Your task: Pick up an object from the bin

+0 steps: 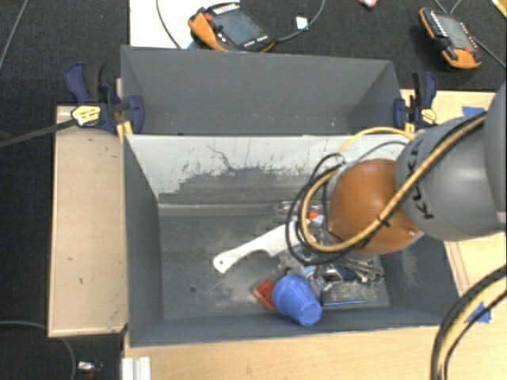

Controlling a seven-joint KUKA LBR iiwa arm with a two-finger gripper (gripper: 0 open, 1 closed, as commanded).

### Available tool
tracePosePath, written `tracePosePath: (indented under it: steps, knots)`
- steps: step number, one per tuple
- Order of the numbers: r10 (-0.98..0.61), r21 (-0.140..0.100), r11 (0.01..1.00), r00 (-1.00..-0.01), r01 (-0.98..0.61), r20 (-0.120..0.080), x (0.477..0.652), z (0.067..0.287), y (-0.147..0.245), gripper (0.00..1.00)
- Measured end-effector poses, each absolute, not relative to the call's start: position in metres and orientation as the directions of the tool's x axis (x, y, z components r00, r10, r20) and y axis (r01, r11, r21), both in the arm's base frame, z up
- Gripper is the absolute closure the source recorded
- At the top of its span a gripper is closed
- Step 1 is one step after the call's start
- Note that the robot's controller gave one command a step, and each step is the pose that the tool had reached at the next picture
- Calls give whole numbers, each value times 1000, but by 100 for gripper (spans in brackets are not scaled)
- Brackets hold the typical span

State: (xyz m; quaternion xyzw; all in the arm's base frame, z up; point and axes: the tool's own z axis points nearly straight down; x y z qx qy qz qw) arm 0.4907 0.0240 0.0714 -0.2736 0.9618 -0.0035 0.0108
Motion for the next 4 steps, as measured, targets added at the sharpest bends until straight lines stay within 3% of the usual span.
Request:
tracePosePath:
  steps: [1,4]
  knots:
    - [-527,-13,850,-850,-527,-19,491,71,24,100]
    - [-527,-8,850,-850,-527,-13,488,124,24,100]
